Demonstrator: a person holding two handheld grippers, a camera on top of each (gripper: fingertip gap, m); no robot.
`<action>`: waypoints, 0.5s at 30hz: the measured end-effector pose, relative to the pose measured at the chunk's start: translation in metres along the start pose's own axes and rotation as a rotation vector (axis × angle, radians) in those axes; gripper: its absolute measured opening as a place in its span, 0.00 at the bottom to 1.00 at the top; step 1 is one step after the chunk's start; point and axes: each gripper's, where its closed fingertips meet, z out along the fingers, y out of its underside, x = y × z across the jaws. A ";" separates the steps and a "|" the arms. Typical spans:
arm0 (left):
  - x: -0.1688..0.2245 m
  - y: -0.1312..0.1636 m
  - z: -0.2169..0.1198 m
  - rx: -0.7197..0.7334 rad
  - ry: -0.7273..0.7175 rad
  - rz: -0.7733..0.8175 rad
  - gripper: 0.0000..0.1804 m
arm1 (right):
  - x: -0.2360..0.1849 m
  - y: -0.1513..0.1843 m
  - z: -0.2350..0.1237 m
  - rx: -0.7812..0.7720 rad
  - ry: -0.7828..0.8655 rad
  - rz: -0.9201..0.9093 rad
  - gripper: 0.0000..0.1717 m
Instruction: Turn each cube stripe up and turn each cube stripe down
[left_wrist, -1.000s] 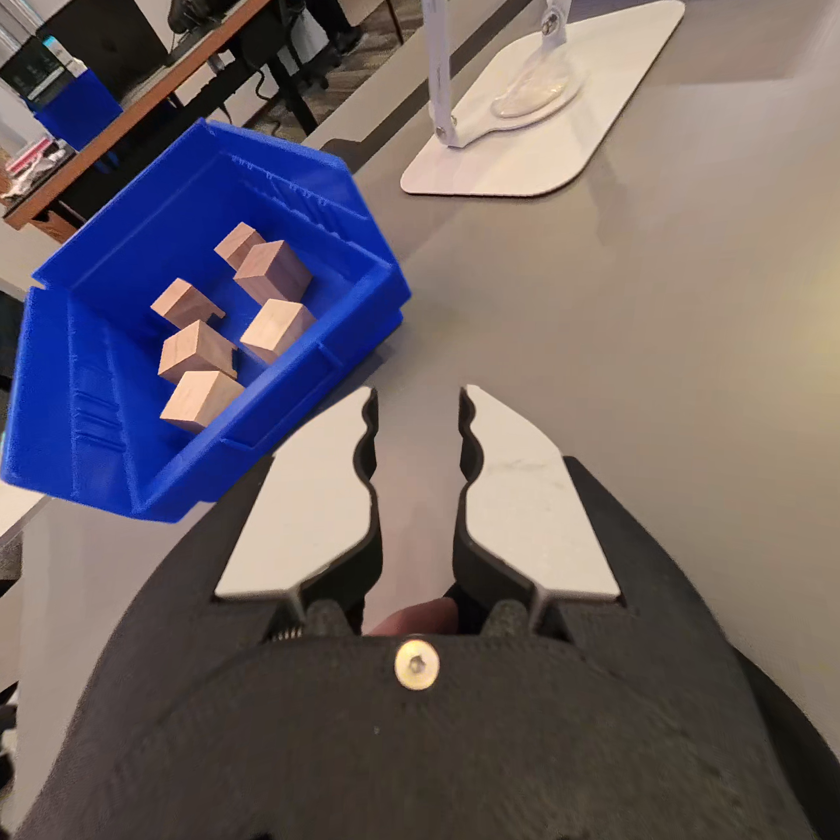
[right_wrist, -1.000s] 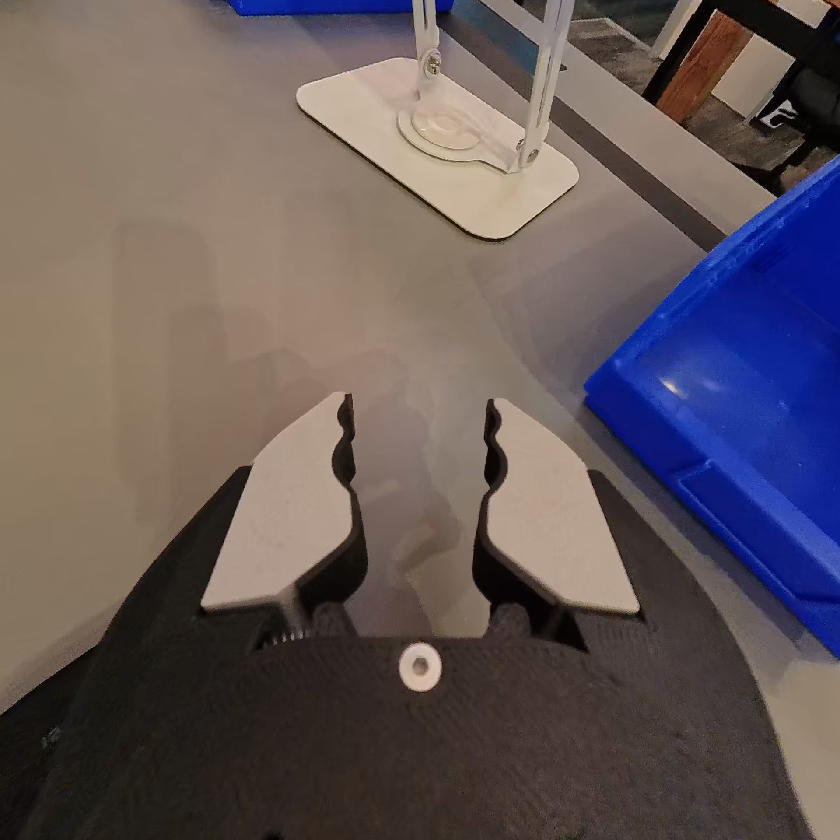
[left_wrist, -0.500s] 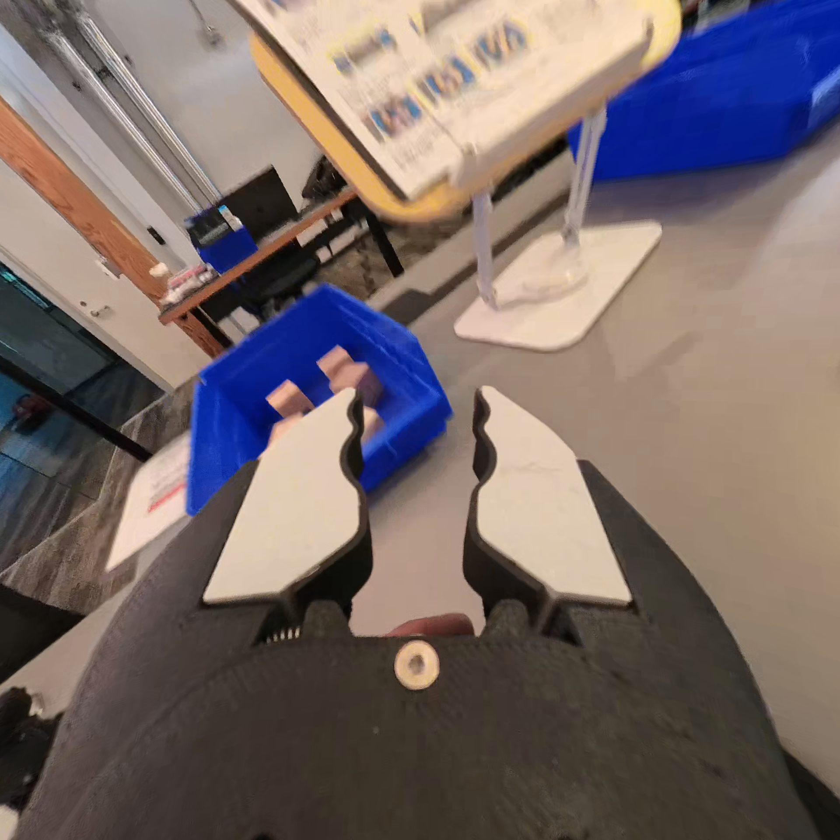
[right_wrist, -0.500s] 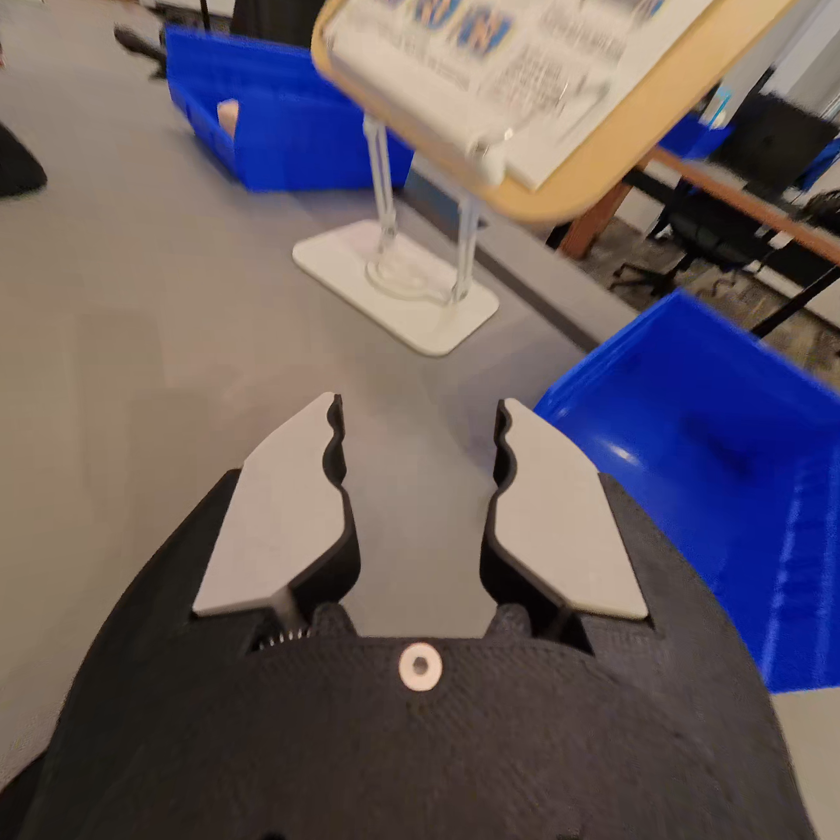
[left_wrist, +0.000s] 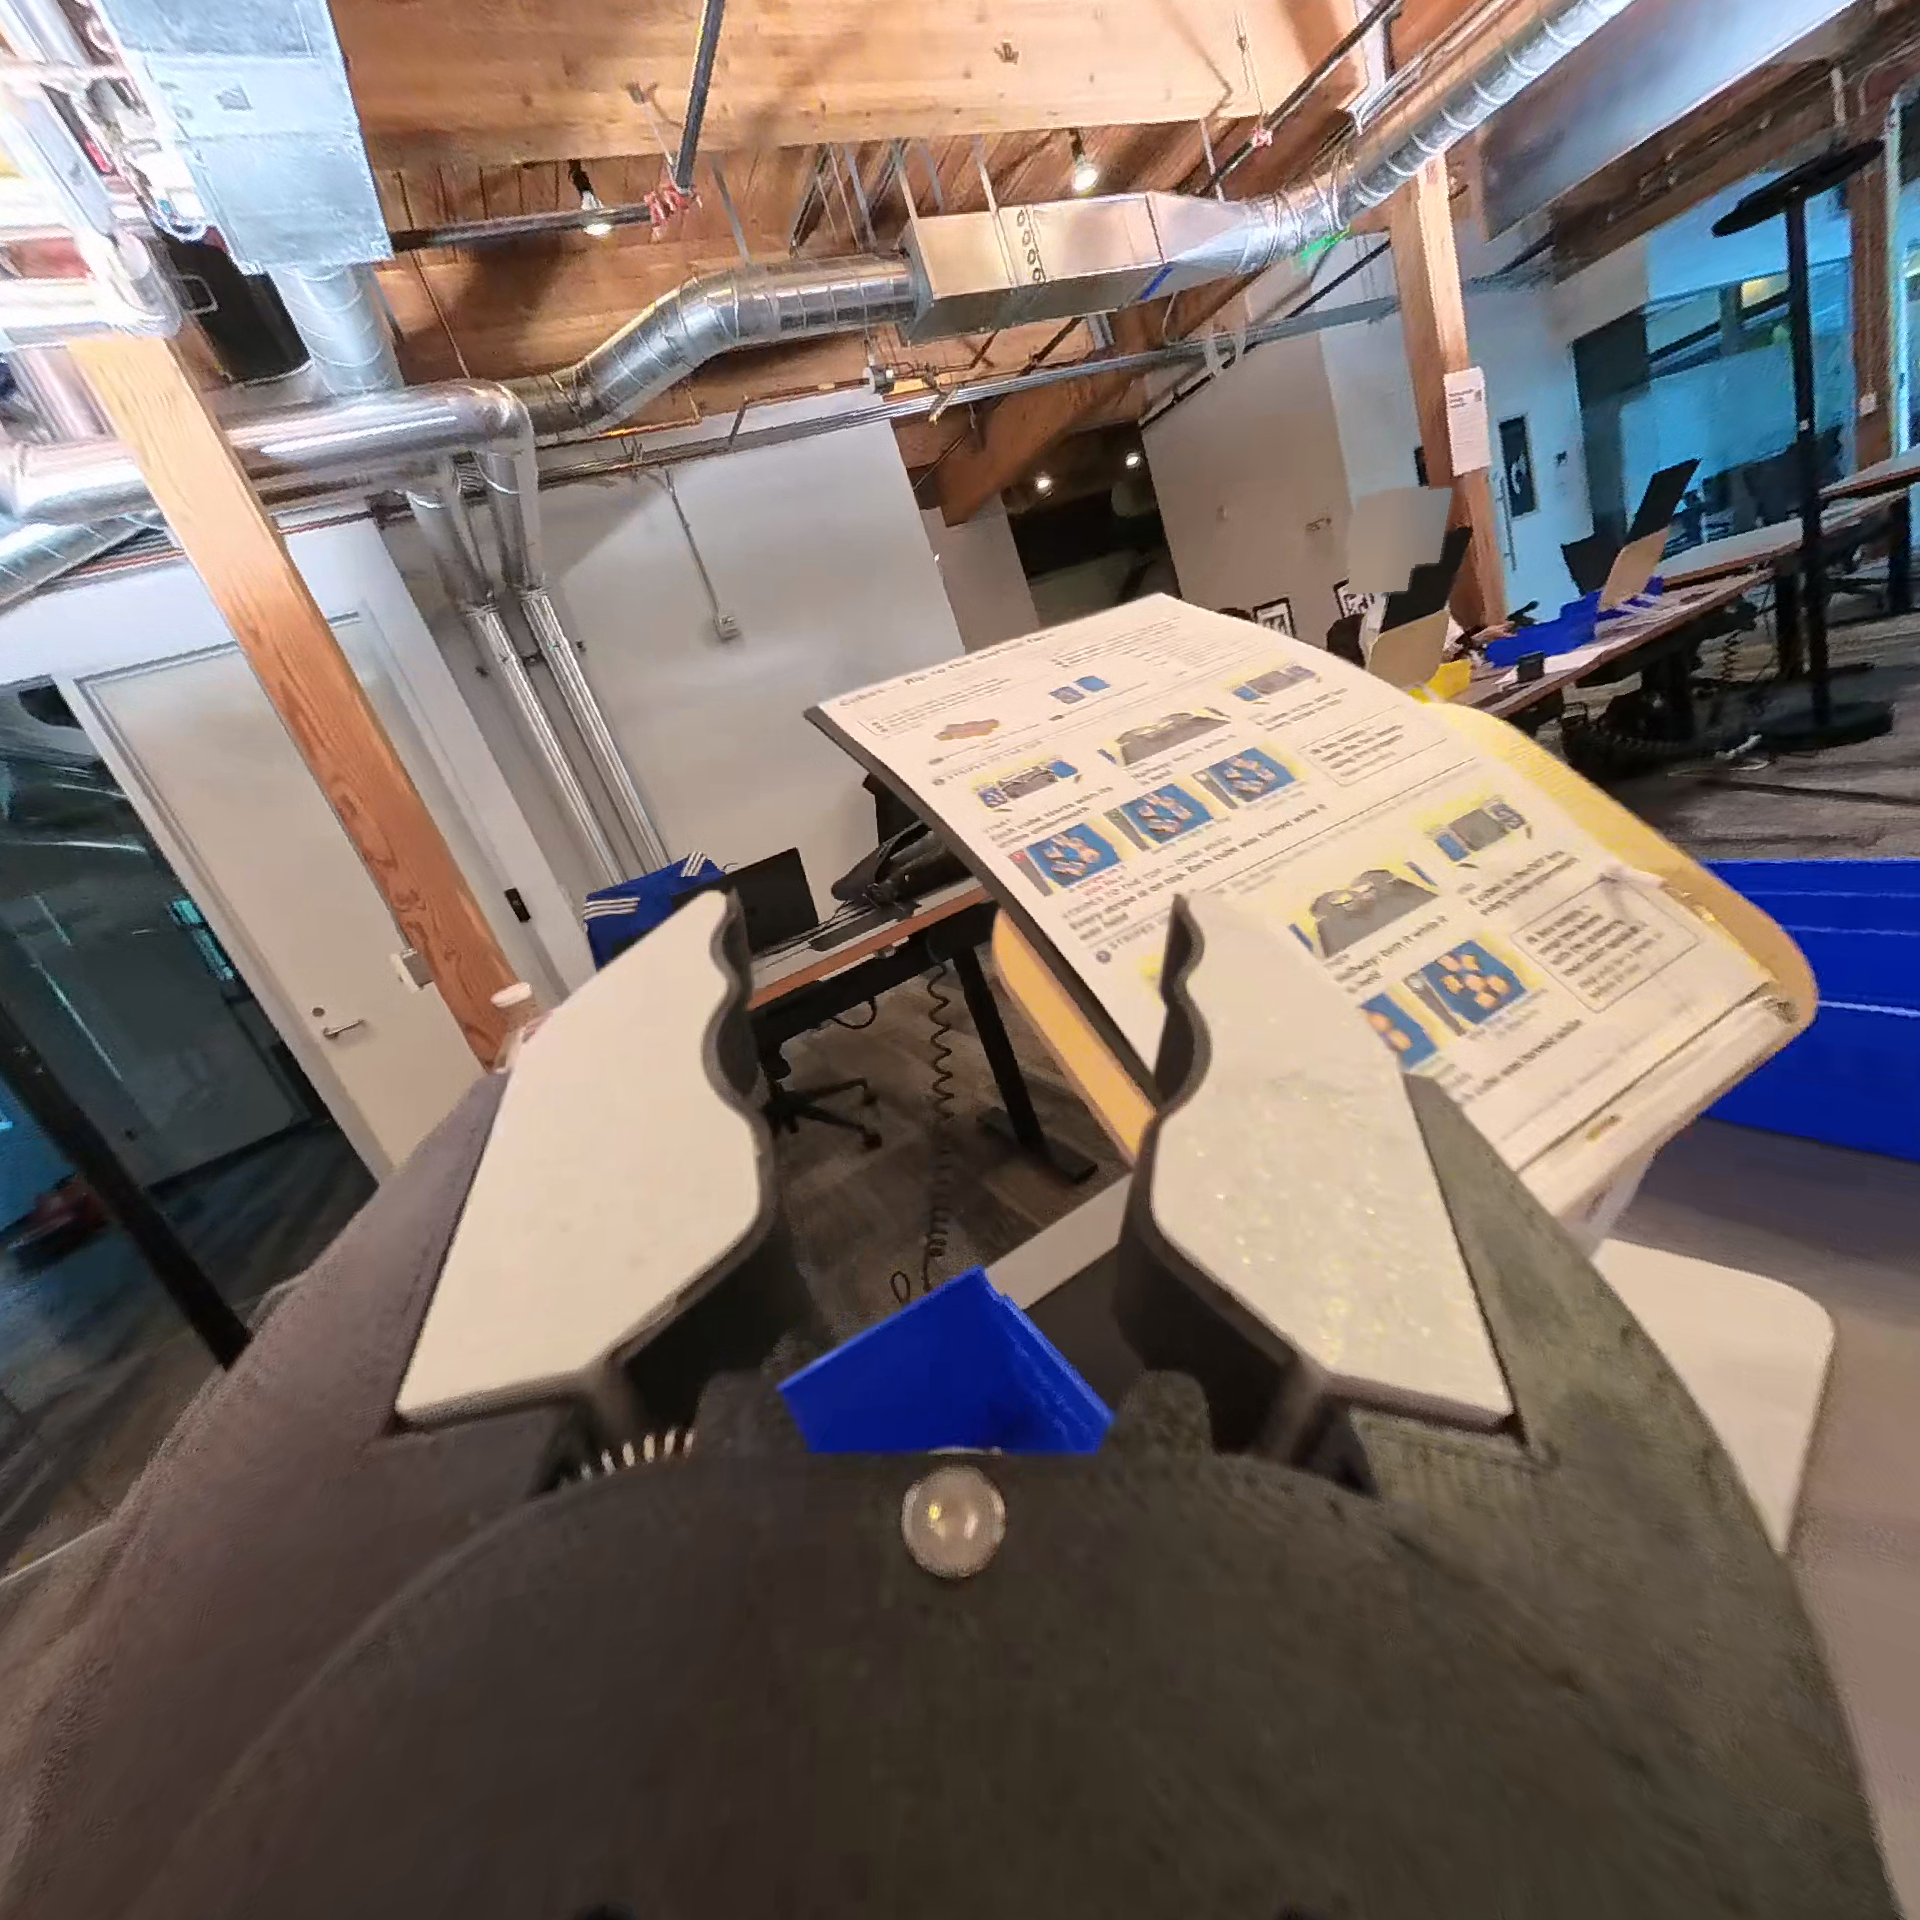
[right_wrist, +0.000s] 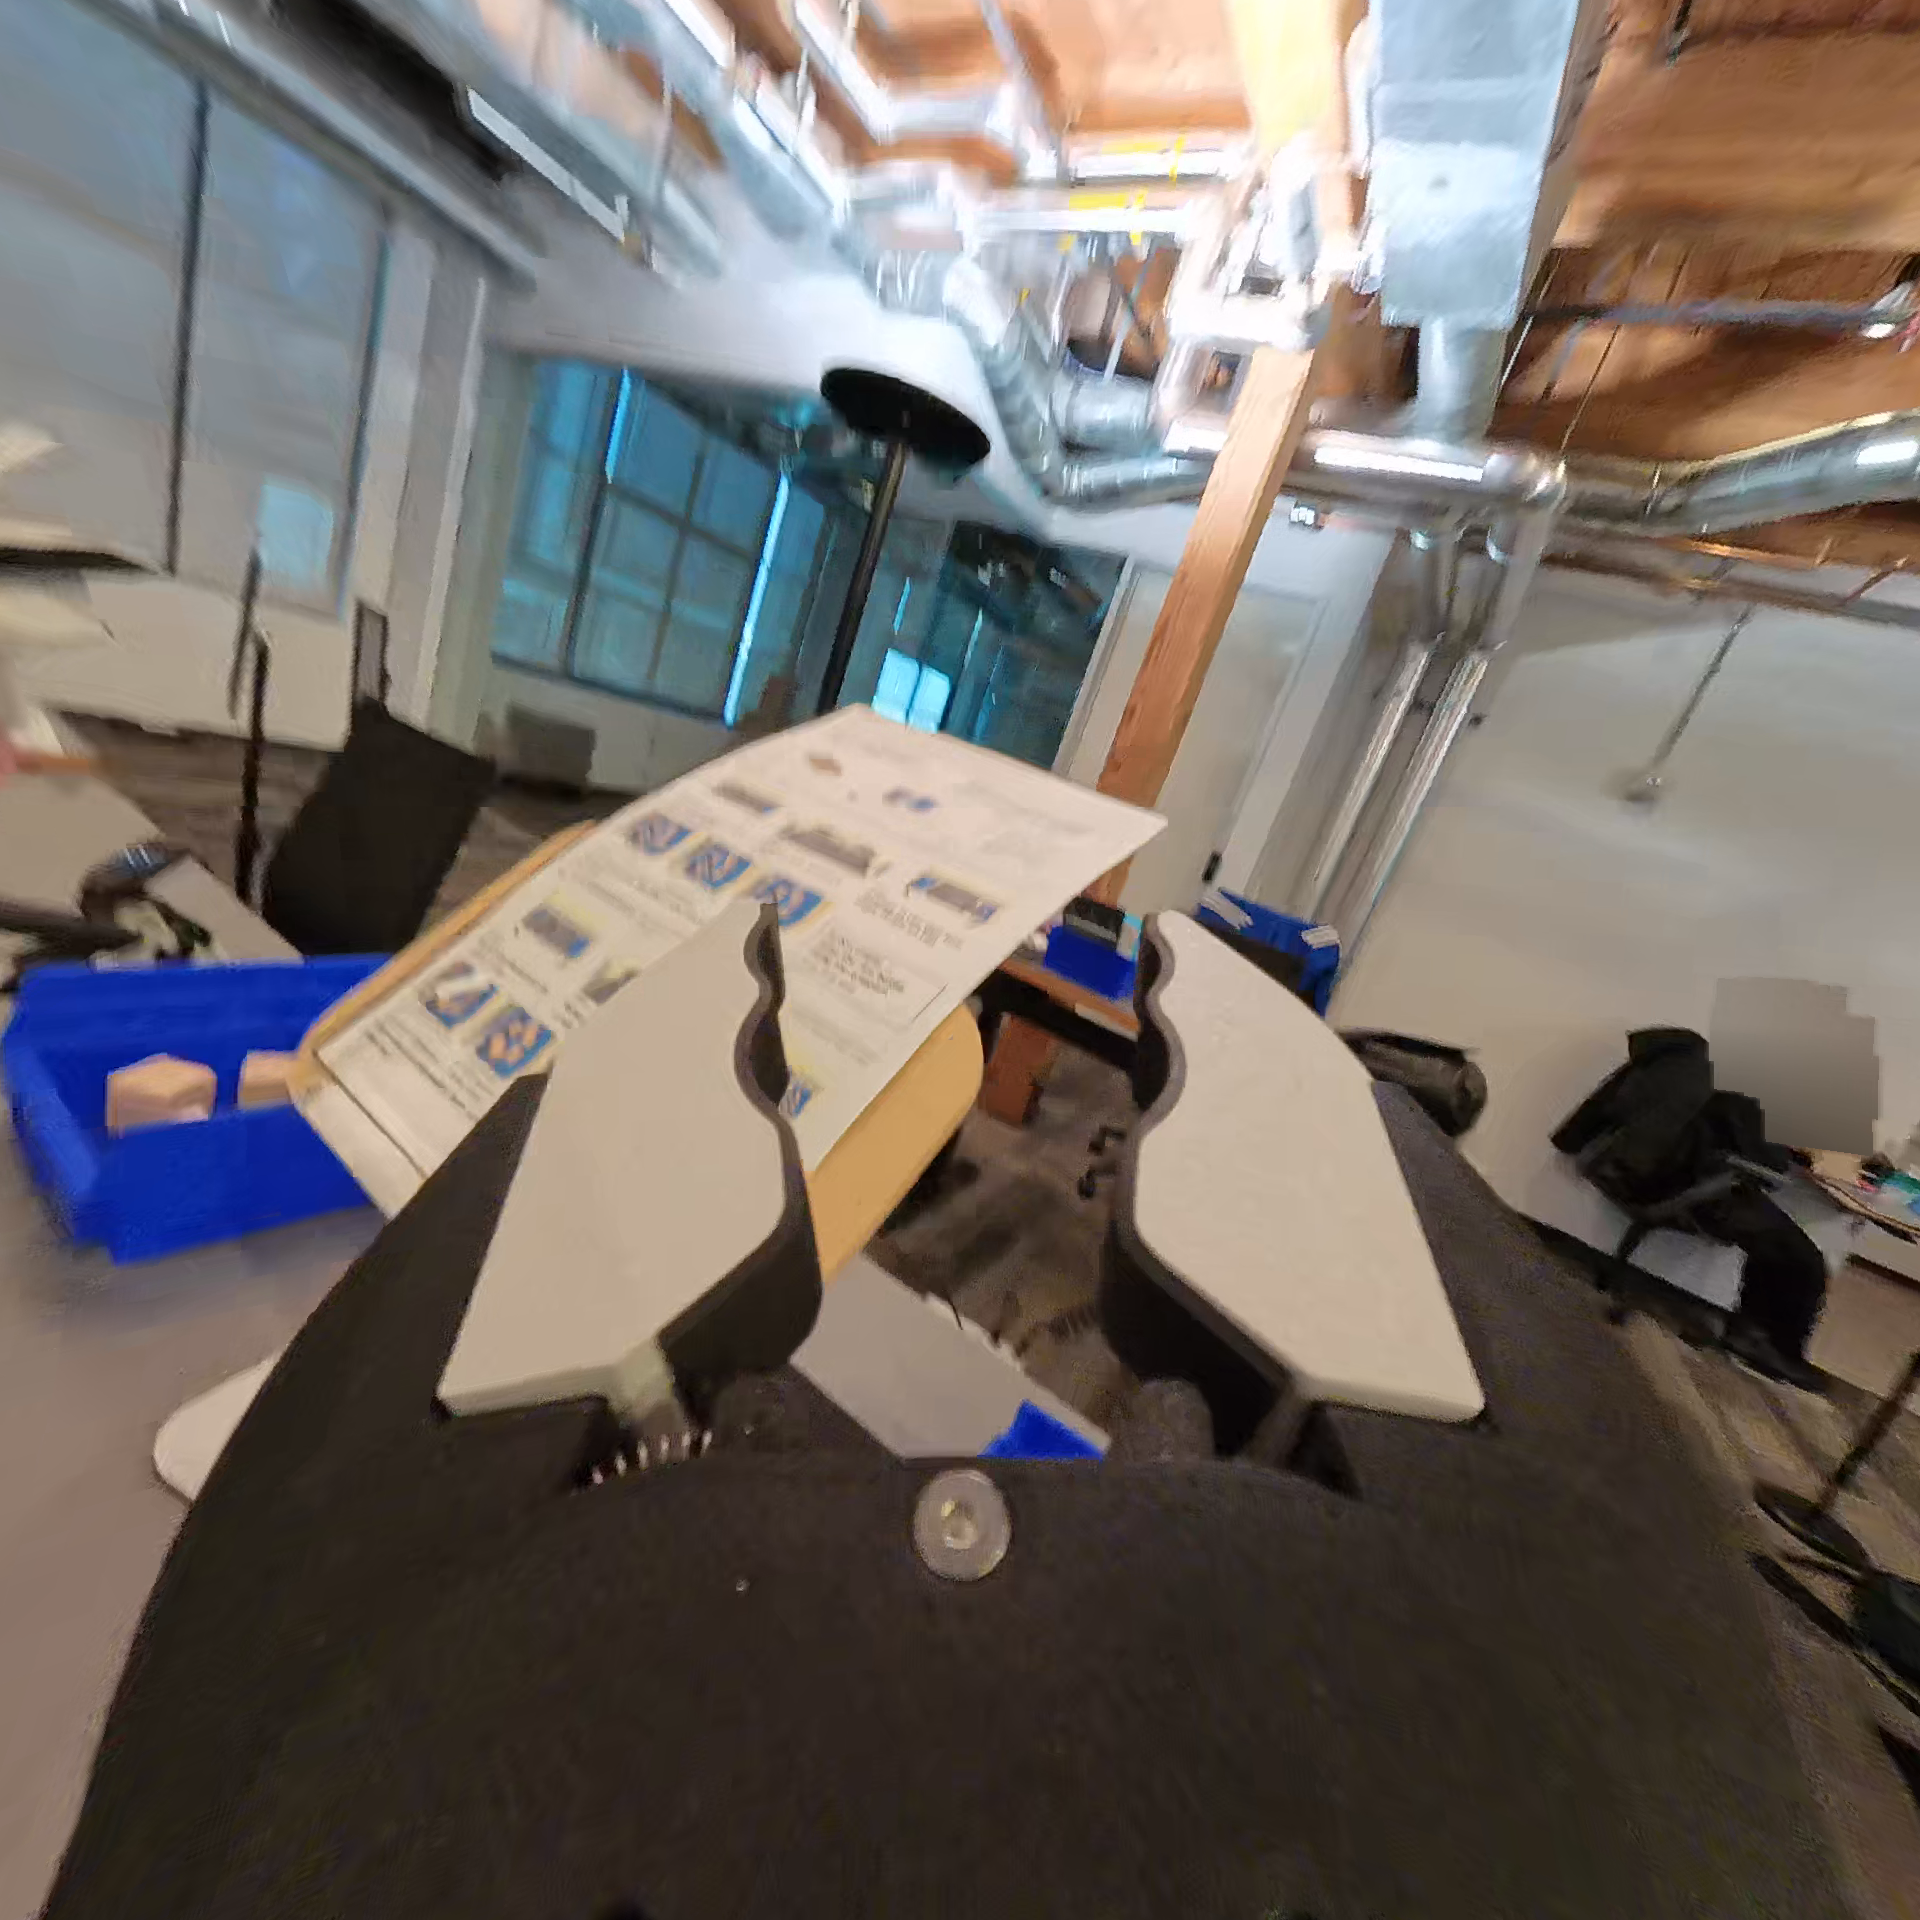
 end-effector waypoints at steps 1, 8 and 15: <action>-0.004 0.001 0.002 -0.009 0.002 0.026 0.40 | 0.003 -0.006 -0.002 0.042 0.002 0.017 0.38; -0.032 0.071 0.006 -0.289 0.063 0.006 0.38 | 0.019 0.006 -0.009 0.043 0.045 -0.039 0.32; 0.025 0.209 -0.019 -0.827 0.515 0.133 0.37 | -0.002 0.023 0.005 -0.020 -0.045 -0.021 0.31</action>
